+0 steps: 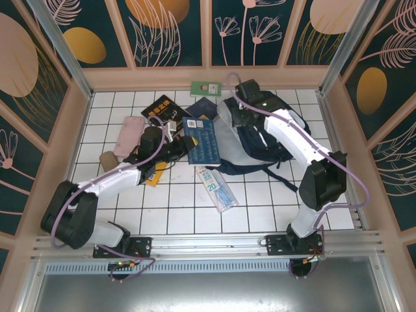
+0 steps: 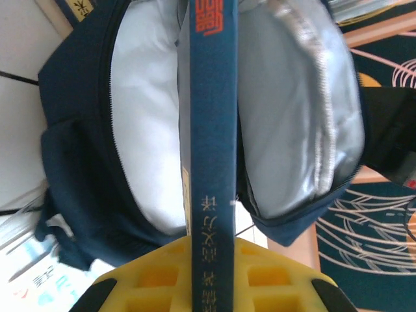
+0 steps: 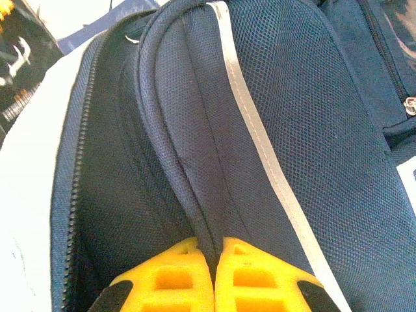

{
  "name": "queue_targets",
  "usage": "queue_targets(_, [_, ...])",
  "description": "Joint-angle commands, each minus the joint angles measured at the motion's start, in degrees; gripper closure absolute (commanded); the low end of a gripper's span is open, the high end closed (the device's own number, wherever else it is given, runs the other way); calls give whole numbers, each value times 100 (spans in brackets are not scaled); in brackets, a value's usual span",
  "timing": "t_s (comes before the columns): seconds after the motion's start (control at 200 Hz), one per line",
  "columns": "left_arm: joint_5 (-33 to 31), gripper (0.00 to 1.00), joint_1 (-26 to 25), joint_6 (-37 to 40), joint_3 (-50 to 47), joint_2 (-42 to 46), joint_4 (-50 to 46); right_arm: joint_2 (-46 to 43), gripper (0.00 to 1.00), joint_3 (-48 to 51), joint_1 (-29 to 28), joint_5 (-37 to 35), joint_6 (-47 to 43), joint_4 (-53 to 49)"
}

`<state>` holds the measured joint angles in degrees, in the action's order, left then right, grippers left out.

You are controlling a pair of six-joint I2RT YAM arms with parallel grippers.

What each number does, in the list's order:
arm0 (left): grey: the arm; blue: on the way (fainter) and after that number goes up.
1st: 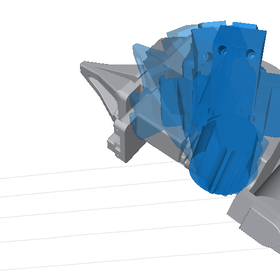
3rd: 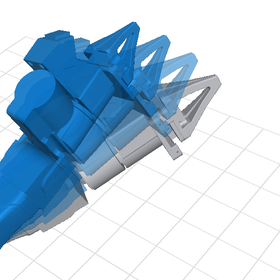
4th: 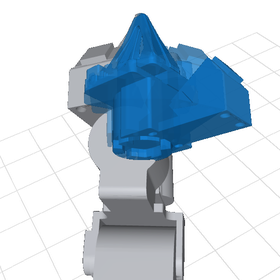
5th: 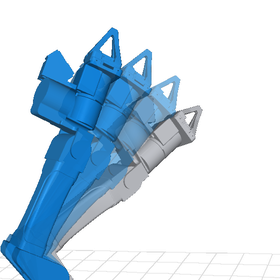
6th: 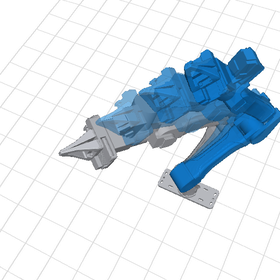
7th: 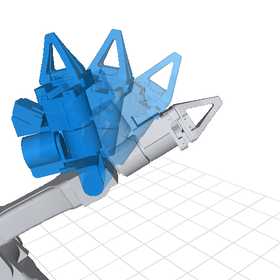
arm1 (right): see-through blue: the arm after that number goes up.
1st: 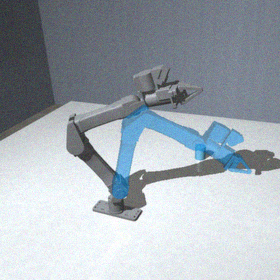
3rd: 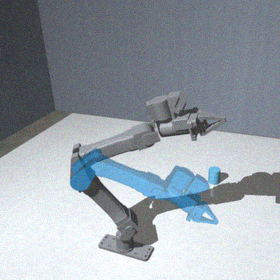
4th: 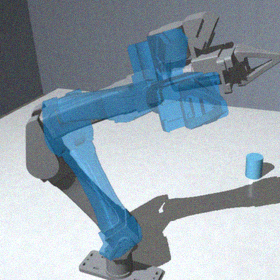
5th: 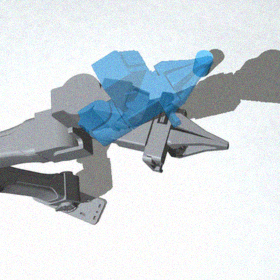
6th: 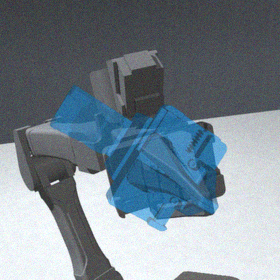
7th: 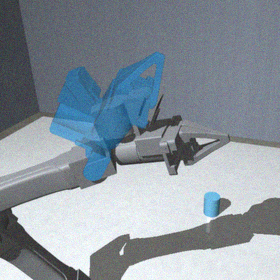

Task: Pack the student bag
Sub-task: Open the student bag at the middle-right of the table, then place the book in the student bag.

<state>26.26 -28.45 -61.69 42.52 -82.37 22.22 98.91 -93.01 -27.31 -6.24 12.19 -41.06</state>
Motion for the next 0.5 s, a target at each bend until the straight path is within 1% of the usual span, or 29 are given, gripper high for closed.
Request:
queue_targets(0.0, [-130, 100, -205, -335, 605, -478, 621, -516, 100, -442, 282, 509, 537, 122])
queue_targets(0.025, [-154, 100, -253, -356, 737, -612, 624, -531, 100, -474, 345, 727, 597, 131])
queue_targets(0.145, [-361, 100, -502, -569, 1288, -1294, 763, -666, 100, -498, 625, 1236, 966, 213])
queue_targets(0.255, [-484, 100, -692, -610, 2124, -2109, 760, -758, 100, -458, 816, 1604, 1358, 281])
queue_targets(0.4, [-637, 100, -767, -703, 3078, -3032, 710, -848, 100, -298, 848, 2027, 1882, 383])
queue_targets(0.495, [-646, 100, -800, -679, 3779, -3612, 471, -920, 100, -177, 842, 2243, 2253, 486])
